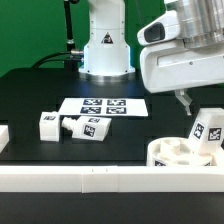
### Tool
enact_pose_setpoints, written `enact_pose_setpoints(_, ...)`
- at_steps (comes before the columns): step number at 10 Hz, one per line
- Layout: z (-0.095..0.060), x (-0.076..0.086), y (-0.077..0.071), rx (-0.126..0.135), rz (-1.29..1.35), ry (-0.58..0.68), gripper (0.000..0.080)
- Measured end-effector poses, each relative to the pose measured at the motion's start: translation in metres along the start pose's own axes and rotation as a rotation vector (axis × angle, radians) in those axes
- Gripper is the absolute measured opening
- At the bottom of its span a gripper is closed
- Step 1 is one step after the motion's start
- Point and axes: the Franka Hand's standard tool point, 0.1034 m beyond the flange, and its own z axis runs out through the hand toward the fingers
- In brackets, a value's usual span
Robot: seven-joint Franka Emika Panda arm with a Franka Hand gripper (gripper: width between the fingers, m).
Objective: Assemble stool
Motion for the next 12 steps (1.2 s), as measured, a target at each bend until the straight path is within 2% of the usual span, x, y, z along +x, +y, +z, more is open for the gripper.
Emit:
enact_pose_setpoints(2, -0.003, 0.002, -0.001, -0.018, -0.272, -0.016, 0.0649)
enact_pose_setpoints(6, -0.001, 0.000, 0.004, -0.029, -0.805, -0.050, 0.0649)
enact_pose_setpoints(7, 0.001, 0.000, 0.003, -0.041, -0.927, -0.048, 0.0649)
enact_pose_setpoints(9, 0.009, -0.003, -0.005, -0.083, -1.235, -0.033, 0.0649)
enact_pose_setpoints(10, 0.011, -0.002, -0.005, -0.099, -1.328, -0.031, 0.0649)
enact_pose_setpoints(11, 0.012, 0.001, -0.005, -0.127, -1.499, -0.034, 0.0649)
enact_pose_setpoints(12, 0.014, 0.001, -0.003, -0.139, -1.625, -0.051, 0.0649)
